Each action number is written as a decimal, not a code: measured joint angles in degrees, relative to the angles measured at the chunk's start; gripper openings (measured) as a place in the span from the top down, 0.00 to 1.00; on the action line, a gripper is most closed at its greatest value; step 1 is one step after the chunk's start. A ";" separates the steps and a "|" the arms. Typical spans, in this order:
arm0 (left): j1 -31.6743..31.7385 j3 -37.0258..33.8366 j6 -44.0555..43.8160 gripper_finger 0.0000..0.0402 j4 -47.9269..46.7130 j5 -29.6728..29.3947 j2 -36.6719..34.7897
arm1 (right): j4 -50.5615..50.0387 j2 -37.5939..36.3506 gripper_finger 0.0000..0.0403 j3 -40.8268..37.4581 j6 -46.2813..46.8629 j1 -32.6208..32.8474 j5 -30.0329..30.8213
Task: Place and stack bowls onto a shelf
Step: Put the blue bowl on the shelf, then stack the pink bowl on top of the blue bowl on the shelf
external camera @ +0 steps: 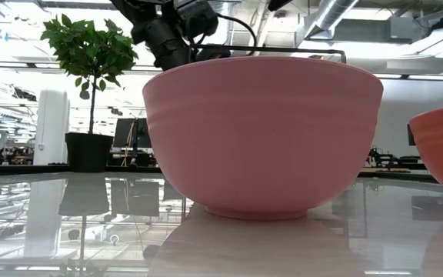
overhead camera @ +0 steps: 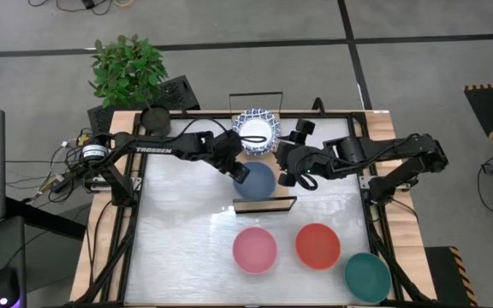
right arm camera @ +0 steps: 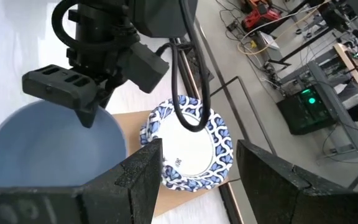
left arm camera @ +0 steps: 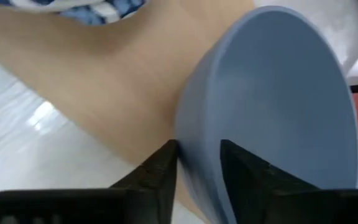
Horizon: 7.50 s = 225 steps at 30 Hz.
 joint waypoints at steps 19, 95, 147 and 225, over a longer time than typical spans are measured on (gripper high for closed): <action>1.25 0.02 4.91 0.41 0.48 2.75 -0.39 | -0.23 0.00 0.43 -0.02 0.95 0.00 -0.04; -34.92 7.95 57.14 0.40 -14.78 -9.35 -4.42 | -10.07 -0.02 0.43 -0.04 24.51 4.68 -6.03; -40.88 8.06 75.52 1.00 -2.51 -14.60 8.70 | -8.78 -0.02 0.43 -0.04 35.42 9.53 -5.86; -7.91 33.13 101.70 1.00 -44.12 10.41 -1.57 | -24.03 -0.02 0.43 -0.04 29.23 3.84 -4.35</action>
